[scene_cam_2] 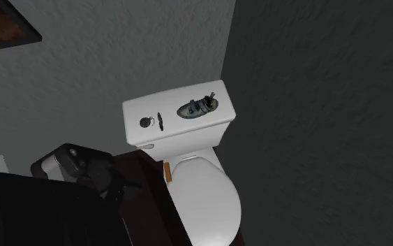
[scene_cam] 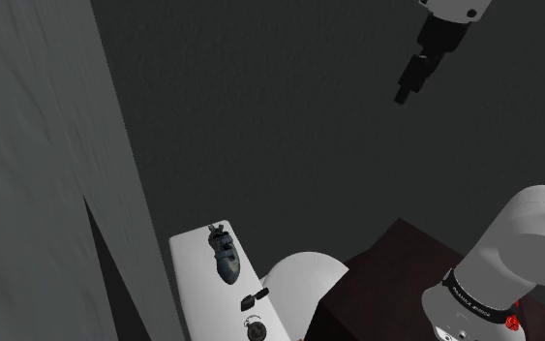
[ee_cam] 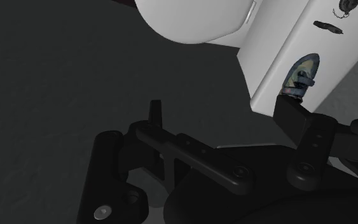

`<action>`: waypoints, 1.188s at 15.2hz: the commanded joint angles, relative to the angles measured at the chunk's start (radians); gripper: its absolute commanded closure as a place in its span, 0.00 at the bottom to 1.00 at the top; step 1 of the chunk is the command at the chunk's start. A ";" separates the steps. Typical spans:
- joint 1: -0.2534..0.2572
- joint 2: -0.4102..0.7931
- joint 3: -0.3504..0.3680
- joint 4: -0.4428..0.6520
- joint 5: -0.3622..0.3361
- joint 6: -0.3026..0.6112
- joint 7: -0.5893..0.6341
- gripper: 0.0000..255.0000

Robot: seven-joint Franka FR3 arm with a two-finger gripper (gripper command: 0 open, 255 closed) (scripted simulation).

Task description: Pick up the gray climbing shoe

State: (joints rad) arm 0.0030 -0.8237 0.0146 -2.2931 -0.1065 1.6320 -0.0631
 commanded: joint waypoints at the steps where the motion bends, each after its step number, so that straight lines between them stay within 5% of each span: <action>1: 0.000 0.000 0.000 0.000 0.000 0.000 0.000 0.00; 18: 0.048 0.362 0.188 -0.154 0.040 0.510 0.220 0.00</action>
State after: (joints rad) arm 0.0487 -0.4835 0.1899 -2.4345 -0.0652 2.1055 0.1409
